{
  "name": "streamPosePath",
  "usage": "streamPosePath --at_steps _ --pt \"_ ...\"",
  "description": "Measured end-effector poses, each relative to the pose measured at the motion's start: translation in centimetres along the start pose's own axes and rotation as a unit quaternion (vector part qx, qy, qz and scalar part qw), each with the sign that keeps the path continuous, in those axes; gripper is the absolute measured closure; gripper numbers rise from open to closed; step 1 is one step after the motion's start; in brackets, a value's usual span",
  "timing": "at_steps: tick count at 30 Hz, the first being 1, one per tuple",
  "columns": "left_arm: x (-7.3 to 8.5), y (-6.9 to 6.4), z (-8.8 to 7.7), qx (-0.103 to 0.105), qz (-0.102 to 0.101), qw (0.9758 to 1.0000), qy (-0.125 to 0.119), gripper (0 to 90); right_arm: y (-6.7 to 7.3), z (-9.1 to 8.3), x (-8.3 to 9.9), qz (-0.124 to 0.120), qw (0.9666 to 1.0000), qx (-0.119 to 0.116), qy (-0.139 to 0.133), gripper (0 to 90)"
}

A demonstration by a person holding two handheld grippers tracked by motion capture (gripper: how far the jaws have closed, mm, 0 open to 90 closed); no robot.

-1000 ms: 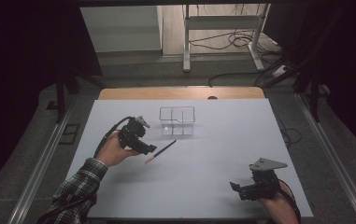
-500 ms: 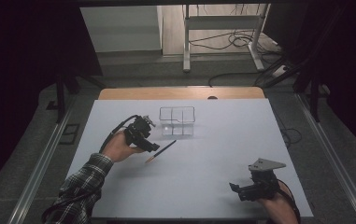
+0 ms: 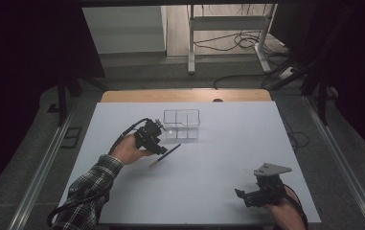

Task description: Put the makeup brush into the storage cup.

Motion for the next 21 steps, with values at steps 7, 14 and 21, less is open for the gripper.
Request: streamPosePath --at_steps 7,14,21 --pt "-0.4 -0.2 0.7 0.003 0.009 0.9998 0.016 50.3 0.1 0.0 0.0 -0.002 1.0 -0.002 0.002 0.6" --pt "-0.6 -0.4 1.4 0.008 0.016 0.9993 0.033 56.4 0.1 0.1 0.1 -0.002 1.0 -0.003 0.004 0.6" --pt "-0.2 -0.7 2.0 0.014 0.019 0.9981 0.057 61.5 0.2 0.1 0.1 -0.003 1.0 -0.005 0.006 0.6"
Point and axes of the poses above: each handheld gripper's, and its own axes: z roughly forward along the jaws, x roughly out of its underside, y roughly to its left, the point moved 7 cm from there along z, roughly forward along the jaws, and after that the axes turned 5 degrees about -z, right-handed, at the moved point
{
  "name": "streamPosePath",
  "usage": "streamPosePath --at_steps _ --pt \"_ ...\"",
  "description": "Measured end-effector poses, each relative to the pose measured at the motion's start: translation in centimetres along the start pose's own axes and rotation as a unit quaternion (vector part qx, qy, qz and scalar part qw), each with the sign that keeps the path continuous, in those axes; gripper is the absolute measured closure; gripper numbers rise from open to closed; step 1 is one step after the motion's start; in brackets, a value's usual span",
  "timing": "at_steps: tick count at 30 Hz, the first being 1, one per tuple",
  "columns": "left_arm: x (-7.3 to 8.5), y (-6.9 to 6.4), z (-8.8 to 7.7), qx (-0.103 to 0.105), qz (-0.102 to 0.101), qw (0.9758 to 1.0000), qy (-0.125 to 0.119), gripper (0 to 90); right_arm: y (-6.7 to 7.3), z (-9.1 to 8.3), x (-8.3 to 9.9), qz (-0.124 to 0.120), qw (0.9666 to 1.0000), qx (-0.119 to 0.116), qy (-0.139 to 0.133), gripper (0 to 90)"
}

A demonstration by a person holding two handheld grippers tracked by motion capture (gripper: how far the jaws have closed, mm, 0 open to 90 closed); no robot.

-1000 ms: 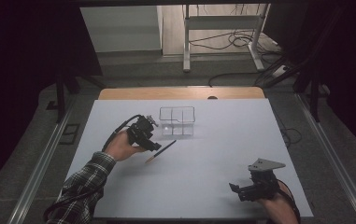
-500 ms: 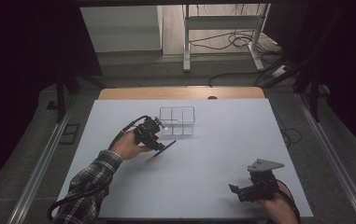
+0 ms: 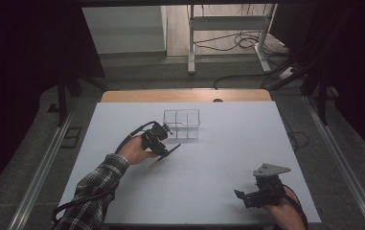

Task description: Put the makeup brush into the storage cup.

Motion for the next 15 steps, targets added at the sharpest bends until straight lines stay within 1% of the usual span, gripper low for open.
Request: streamPosePath --at_steps 4,7,15 --pt "0.3 0.1 0.4 0.001 -0.002 0.9999 0.015 63.1 0.0 0.0 0.0 0.0 1.0 0.0 0.0 0.6" --pt "0.5 0.1 0.7 -0.003 -0.003 0.9997 0.026 63.7 0.0 0.0 0.0 -0.001 1.0 0.0 0.0 0.6" --pt "1.0 0.2 1.1 -0.004 -0.007 0.999 0.044 66.2 0.0 0.0 0.0 -0.001 1.0 -0.001 0.0 0.6"
Point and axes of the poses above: each handheld gripper's, and its own axes: z roughly forward along the jaws, x roughly out of its underside, y roughly to its left, the point moved 7 cm from there along z, roughly forward along the jaws, and after that the axes turned 5 degrees about -z, right-handed, at the moved point
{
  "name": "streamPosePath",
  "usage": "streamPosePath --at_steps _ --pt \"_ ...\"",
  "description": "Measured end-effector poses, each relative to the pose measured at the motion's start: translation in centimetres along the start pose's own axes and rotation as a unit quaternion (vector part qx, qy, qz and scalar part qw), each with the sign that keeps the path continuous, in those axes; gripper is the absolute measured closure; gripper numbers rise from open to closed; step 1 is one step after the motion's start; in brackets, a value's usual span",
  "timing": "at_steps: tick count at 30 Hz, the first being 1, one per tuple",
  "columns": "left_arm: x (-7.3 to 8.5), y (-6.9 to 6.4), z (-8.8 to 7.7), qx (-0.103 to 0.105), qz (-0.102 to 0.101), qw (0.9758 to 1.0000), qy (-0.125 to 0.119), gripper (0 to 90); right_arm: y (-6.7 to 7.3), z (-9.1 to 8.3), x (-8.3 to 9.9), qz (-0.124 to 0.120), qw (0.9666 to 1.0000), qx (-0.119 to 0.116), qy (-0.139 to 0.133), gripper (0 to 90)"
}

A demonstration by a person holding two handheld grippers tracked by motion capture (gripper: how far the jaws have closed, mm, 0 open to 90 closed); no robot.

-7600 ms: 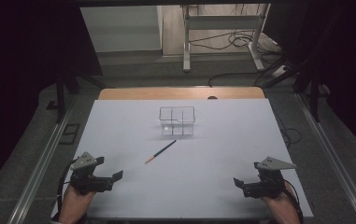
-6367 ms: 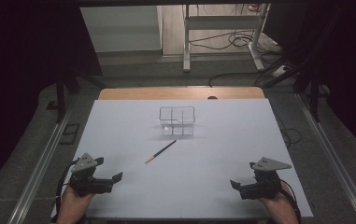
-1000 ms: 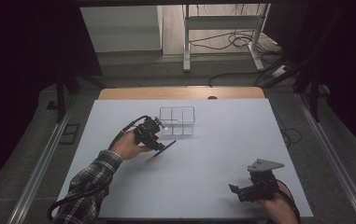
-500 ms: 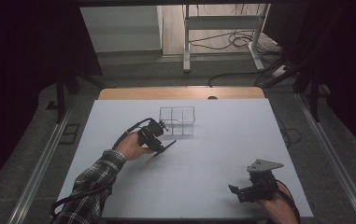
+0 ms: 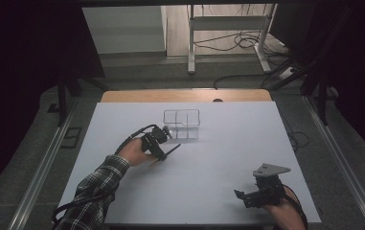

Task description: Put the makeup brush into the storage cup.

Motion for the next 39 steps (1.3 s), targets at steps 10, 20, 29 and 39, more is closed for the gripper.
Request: streamPosePath --at_steps 10,20,29,39 --pt "0.2 -0.2 0.1 -0.015 0.004 0.9999 0.002 74.7 0.0 0.0 0.0 0.0 1.0 0.0 0.001 0.7" --pt "0.3 -0.3 0.1 -0.007 0.012 0.9999 -0.005 83.5 0.0 0.0 0.0 0.0 1.0 -0.001 0.001 0.9" --pt "0.4 -0.3 -1.1 0.023 0.008 0.9992 -0.032 83.5 0.0 0.0 0.0 0.0 1.0 -0.002 -0.001 0.9" --pt "1.5 -1.0 -3.0 0.045 0.012 0.9971 -0.061 83.5 0.1 0.0 -0.1 -0.003 1.0 -0.005 -0.004 1.0"
Point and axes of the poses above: each handheld gripper's, and its own axes: z roughly forward along the jaws, x roughly out of its underside, y roughly to its left, the point moved 7 cm from there along z, roughly forward along the jaws, and after that the axes turned 5 degrees about -z, right-handed, at the moved point
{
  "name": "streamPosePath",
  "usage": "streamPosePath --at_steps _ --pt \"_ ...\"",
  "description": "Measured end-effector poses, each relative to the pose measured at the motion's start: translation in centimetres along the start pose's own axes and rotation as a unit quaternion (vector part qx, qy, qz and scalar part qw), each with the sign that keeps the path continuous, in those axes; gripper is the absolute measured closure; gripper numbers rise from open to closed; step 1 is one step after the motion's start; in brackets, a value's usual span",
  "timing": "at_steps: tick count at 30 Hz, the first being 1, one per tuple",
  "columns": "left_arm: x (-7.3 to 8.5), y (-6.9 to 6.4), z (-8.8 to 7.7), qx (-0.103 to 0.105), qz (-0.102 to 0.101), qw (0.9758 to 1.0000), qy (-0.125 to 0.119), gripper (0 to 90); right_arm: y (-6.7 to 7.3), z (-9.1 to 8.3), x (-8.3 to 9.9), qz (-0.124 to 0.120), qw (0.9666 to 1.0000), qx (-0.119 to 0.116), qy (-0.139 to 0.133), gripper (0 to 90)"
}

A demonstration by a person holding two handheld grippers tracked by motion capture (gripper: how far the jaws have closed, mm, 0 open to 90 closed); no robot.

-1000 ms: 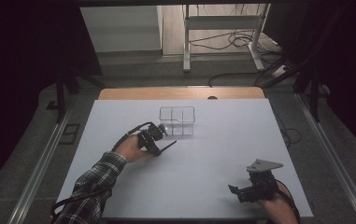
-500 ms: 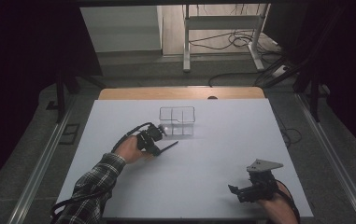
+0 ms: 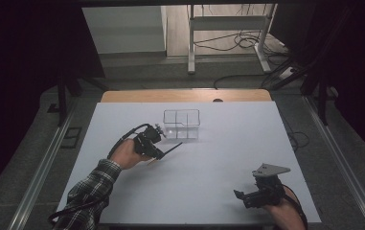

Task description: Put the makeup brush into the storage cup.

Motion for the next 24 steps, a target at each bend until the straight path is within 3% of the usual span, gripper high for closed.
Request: streamPosePath --at_steps 7,11,24 --pt "0.8 -1.0 -1.3 0.015 0.004 0.9995 -0.029 83.5 0.1 0.0 -0.1 -0.005 1.0 -0.001 0.001 1.4" --pt "1.4 -1.7 -1.9 0.03 -0.004 0.9984 -0.048 83.5 0.2 0.0 -0.1 -0.007 1.0 0.0 0.002 1.4" --pt "3.3 -3.1 -2.6 0.052 -0.015 0.9952 -0.081 83.4 0.1 0.0 -0.3 -0.004 0.9999 -0.004 -0.01 1.4"
Point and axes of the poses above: each handheld gripper's, and its own axes: z roughly forward along the jaws, x roughly out of its underside, y roughly to its left, the point moved 7 cm from there along z, roughly forward along the jaws, and after that the axes turned 5 degrees about -z, right-handed, at the moved point
